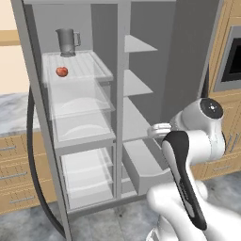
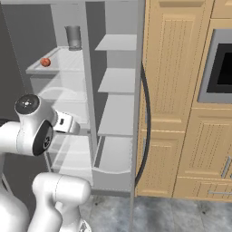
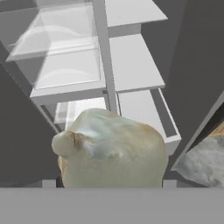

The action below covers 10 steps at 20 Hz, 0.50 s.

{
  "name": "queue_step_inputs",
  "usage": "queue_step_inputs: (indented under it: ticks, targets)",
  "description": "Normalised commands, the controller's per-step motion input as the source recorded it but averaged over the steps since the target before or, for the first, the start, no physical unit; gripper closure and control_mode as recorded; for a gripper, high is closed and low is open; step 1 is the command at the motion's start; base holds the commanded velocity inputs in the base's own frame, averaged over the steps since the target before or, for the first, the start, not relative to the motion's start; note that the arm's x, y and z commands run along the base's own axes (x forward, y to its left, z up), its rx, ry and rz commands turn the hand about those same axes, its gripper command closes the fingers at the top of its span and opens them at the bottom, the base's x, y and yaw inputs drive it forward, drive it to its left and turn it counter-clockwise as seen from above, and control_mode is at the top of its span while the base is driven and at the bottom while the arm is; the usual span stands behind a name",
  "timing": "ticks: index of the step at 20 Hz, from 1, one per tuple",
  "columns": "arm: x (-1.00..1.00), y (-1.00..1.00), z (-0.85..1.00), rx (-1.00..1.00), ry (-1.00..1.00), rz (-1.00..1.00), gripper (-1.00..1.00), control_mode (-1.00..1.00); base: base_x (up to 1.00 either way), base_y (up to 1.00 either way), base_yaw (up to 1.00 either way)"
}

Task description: Take the garlic and peach from the fridge shelf and place them in the freezer drawer to begin freezing them.

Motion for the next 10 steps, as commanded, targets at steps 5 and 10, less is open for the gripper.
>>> queue_step_inputs:
  ticks: [5,10]
  targets:
    - [0.51,-0.01,-0.48,0.00,0.29,-0.04,1.00,-1.00,0.00,0.00,0.00]
    - [0.83,-0.28,-0.55,0.00,0.32,-0.04,1.00,-1.00,0.00,0.00,0.00]
